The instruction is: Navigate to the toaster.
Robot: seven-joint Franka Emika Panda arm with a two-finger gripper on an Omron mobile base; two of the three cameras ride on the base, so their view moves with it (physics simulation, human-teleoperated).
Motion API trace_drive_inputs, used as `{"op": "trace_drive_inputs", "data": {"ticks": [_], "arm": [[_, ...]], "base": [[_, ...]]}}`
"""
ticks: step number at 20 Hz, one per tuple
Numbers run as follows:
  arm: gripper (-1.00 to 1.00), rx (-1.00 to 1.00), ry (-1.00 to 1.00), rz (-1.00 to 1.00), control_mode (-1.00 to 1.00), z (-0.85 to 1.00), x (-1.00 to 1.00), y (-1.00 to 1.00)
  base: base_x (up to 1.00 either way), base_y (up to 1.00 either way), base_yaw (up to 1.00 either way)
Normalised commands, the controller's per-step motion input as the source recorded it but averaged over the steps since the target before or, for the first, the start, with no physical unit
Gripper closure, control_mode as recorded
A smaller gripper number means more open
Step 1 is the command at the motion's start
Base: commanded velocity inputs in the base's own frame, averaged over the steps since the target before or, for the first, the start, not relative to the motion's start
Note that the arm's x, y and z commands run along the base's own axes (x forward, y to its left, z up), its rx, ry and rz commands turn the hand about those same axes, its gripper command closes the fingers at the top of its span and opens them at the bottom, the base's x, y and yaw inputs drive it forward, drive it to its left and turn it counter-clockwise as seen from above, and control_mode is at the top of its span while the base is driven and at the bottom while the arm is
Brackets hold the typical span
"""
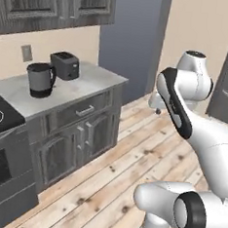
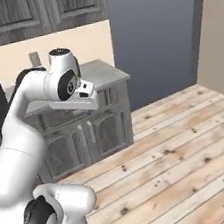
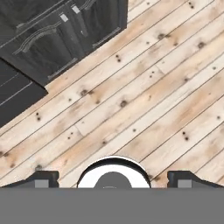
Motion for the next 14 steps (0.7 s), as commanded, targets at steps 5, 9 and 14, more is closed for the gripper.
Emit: {"op": "trace_drive_inputs", "data": {"ticks": [5, 9, 14], "arm": [[-1.0, 0.0, 0.0, 0.0, 1.0, 0.0, 0.0, 0.0], [-1.0, 0.0, 0.0, 0.0, 1.0, 0.0, 0.0, 0.0], [-1.0, 0.0, 0.0, 0.0, 1.0, 0.0, 0.0, 0.0]], "base": [[-0.09, 0.4, 0.92], [-0.01, 0.13, 0.75], [0.18, -0.02, 0.04]]}}
